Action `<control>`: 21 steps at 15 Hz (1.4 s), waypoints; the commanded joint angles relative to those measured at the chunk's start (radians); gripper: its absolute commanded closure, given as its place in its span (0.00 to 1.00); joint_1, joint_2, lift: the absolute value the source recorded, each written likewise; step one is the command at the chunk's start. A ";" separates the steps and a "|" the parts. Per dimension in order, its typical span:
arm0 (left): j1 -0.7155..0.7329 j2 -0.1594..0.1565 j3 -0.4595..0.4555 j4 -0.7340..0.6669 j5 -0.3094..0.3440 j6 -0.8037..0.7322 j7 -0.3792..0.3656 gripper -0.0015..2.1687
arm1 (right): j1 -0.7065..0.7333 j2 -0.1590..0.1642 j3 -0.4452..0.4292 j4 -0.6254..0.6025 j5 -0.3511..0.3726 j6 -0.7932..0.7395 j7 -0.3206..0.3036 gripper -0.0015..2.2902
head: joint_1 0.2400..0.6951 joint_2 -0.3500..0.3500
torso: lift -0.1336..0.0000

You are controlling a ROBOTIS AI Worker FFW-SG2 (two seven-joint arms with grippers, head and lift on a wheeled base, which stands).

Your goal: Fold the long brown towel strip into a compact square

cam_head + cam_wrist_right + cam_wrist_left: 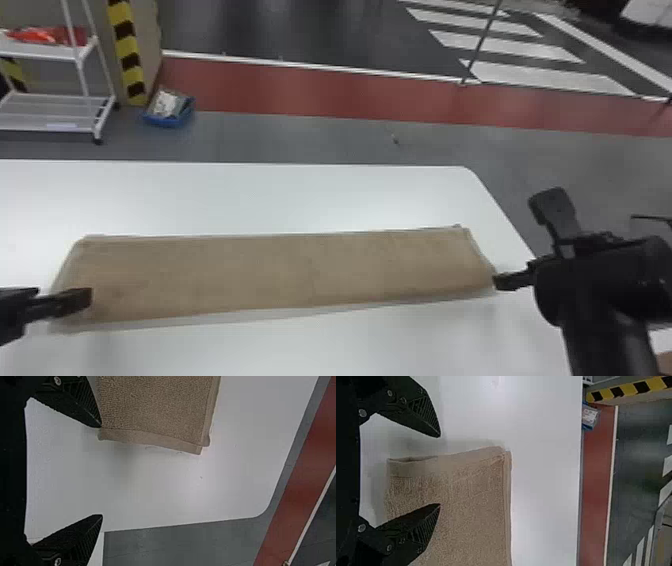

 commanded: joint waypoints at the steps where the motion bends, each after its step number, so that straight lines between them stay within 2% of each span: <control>1: -0.004 0.000 -0.005 0.006 0.010 0.021 0.003 0.15 | -0.001 -0.001 -0.033 -0.017 -0.025 0.004 0.004 0.03 | 1.00 0.14 | 0.07; 3: -0.005 0.000 -0.008 0.006 0.011 0.021 0.005 0.25 | -0.002 -0.001 -0.056 -0.042 -0.048 0.010 0.009 0.03 | 1.00 0.13 | 0.07; 5: -0.007 0.000 -0.013 0.008 0.011 0.018 0.008 0.28 | -0.002 -0.004 -0.074 -0.048 -0.059 0.004 0.012 0.03 | 1.00 0.12 | 0.07; 6: -0.007 0.000 -0.012 0.008 0.016 0.015 0.008 0.36 | -0.001 -0.005 -0.077 -0.048 -0.059 0.004 0.012 0.03 | 1.00 0.11 | 0.07; 7: -0.007 0.000 -0.012 0.006 0.021 0.015 0.005 0.48 | -0.001 -0.005 -0.083 -0.048 -0.060 0.001 0.012 0.03 | 1.00 0.11 | 0.07; 8: -0.007 0.000 -0.012 0.002 0.021 0.018 0.001 0.68 | -0.002 -0.005 -0.089 -0.046 -0.060 -0.002 0.012 0.03 | 1.00 0.10 | 0.07; 9: -0.007 0.000 -0.008 0.000 0.022 0.018 0.001 0.82 | -0.002 -0.005 -0.091 -0.046 -0.065 -0.008 0.011 0.03 | 1.00 0.09 | 0.07; 11: 0.001 0.000 -0.002 -0.008 0.022 0.018 -0.002 0.83 | -0.004 -0.007 -0.095 -0.042 -0.068 -0.015 0.008 0.03 | 1.00 0.09 | 0.07; 13: 0.009 0.000 0.004 -0.029 0.025 0.040 -0.005 0.99 | -0.004 -0.007 -0.102 -0.039 -0.071 -0.018 0.008 0.03 | 1.00 0.09 | 0.07; 17: 0.035 0.005 0.047 -0.078 0.031 0.046 -0.041 0.99 | -0.004 -0.007 -0.118 -0.033 -0.085 -0.024 0.008 0.03 | 1.00 0.08 | 0.07; 21: 0.035 0.020 0.160 -0.092 0.054 0.049 -0.084 0.99 | 0.006 -0.007 -0.134 -0.031 -0.091 -0.036 0.008 0.03 | 1.00 0.10 | 0.07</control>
